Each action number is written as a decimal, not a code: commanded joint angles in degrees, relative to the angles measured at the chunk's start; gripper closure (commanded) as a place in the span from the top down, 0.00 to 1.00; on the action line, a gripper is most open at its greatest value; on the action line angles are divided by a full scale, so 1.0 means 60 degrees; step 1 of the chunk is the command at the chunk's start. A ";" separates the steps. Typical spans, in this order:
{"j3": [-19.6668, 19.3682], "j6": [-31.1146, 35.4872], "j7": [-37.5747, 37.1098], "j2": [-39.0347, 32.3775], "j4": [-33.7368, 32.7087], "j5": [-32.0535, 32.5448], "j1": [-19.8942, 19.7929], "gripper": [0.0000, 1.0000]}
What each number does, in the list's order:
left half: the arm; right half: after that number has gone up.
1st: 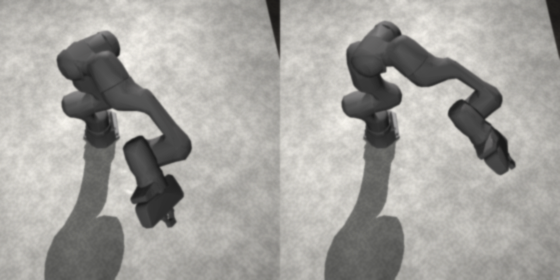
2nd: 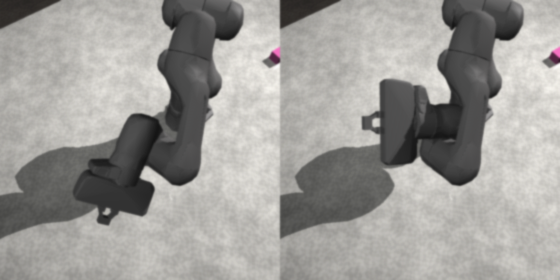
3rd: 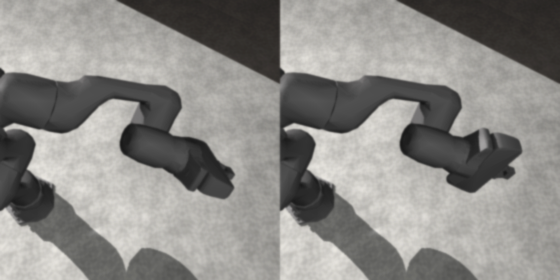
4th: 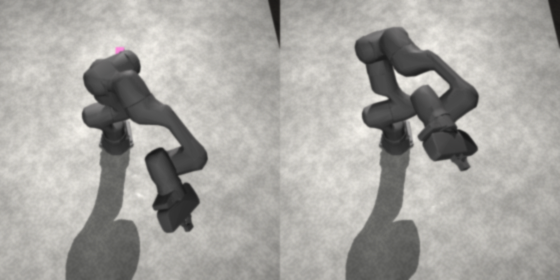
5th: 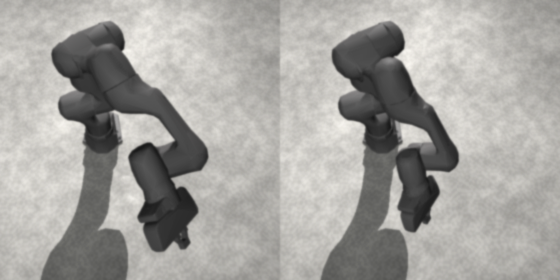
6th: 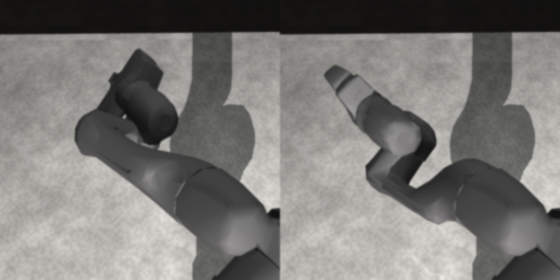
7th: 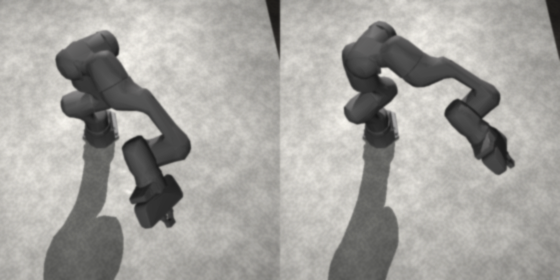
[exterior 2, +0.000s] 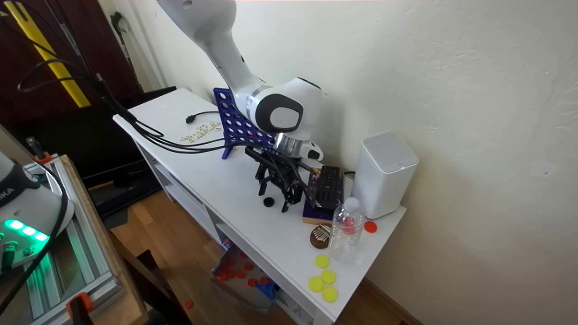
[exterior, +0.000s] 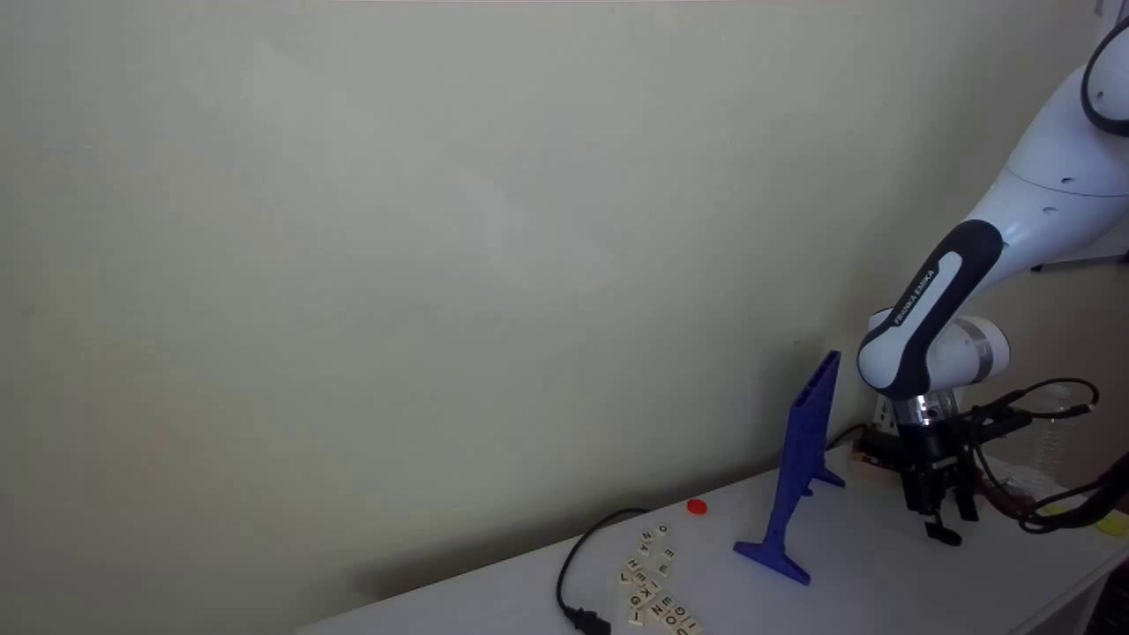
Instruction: Pick up the dark blue circle and put it in the blue object
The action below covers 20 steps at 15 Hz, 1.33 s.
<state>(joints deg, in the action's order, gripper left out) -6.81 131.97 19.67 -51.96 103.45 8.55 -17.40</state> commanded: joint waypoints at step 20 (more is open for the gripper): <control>0.0427 -0.1116 0.0410 -0.0317 -0.0694 -0.0272 -0.0271 0.65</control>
<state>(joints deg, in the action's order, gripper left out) -4.72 127.55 21.37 -52.59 101.49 8.16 -18.69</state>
